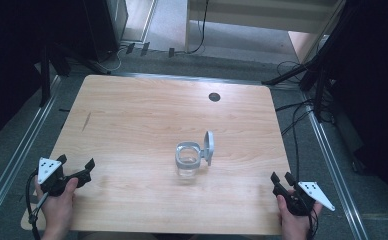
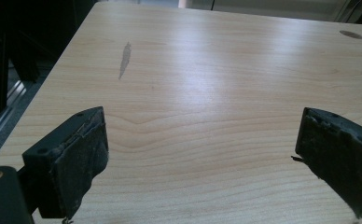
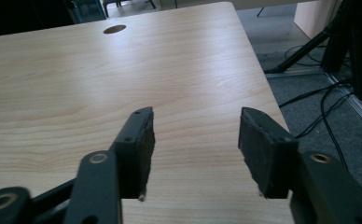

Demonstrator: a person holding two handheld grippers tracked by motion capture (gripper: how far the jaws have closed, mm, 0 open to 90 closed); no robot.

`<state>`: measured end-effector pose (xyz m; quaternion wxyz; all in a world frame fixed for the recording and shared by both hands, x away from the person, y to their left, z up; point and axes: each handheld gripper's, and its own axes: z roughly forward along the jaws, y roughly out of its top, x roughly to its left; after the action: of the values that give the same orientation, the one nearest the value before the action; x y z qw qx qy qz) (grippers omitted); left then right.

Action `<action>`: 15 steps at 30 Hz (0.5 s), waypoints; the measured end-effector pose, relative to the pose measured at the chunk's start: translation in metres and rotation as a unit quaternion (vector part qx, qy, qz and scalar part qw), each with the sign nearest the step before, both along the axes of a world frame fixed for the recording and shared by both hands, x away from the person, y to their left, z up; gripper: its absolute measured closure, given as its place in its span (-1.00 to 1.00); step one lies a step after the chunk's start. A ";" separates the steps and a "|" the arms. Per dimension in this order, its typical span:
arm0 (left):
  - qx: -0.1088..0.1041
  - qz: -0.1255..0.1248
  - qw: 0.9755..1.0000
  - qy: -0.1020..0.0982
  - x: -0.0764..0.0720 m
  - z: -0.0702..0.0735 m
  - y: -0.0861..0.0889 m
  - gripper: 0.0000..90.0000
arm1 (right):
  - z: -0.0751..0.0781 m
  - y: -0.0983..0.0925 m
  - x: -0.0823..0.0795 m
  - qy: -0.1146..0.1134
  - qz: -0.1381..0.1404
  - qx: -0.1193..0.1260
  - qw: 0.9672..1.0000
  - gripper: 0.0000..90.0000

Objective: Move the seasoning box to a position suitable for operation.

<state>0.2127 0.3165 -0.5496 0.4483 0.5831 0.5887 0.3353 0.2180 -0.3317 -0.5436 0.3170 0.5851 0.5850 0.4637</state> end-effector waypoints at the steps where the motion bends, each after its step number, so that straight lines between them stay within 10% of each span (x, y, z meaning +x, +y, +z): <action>1: 0.001 0.002 1.000 0.001 0.000 0.000 0.000 -0.95 | 0.000 0.000 0.000 0.003 -0.005 0.001 1.000 0.13; 15: 0.026 0.034 0.999 0.004 0.000 0.001 -0.005 -0.42 | 0.011 0.012 -0.006 -0.006 0.008 0.001 1.000 0.73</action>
<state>0.2124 0.3115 -0.5486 0.4194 0.5749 0.6013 0.3634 0.2124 -0.3201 -0.5327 0.3158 0.5780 0.5874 0.4703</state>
